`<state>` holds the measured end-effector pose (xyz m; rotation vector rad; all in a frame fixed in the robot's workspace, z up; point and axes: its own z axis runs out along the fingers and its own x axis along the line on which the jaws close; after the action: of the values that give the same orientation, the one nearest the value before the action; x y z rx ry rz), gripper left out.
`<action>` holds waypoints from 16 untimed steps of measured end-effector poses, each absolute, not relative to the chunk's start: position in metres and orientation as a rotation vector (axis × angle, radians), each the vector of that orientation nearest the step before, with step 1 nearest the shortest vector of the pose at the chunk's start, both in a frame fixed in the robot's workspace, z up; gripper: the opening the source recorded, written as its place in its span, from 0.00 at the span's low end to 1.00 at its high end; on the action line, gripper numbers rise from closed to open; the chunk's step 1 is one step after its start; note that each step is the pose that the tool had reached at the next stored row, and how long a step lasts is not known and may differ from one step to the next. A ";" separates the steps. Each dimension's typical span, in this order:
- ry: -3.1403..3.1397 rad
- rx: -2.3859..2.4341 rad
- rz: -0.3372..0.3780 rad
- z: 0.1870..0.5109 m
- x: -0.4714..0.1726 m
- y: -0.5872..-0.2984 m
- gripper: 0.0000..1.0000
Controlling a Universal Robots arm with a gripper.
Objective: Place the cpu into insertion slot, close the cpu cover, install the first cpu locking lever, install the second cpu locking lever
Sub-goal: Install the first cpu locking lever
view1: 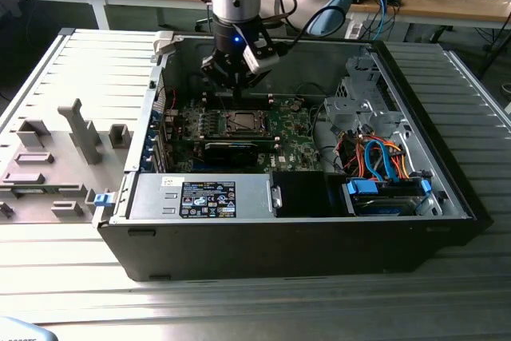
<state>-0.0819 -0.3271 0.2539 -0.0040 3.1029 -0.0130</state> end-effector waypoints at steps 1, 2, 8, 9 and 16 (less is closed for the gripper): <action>3.103 -0.004 -0.013 0.254 -0.082 -0.327 0.11; 3.103 -0.004 -0.013 0.254 -0.082 -0.327 0.11; 3.103 -0.004 -0.013 0.254 -0.084 -0.327 0.11; 3.103 -0.004 -0.013 0.254 -0.085 -0.327 0.11; 3.103 -0.004 -0.013 0.254 -0.087 -0.327 0.11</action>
<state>-0.0871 -0.3271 0.2539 -0.0039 3.1029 -0.0130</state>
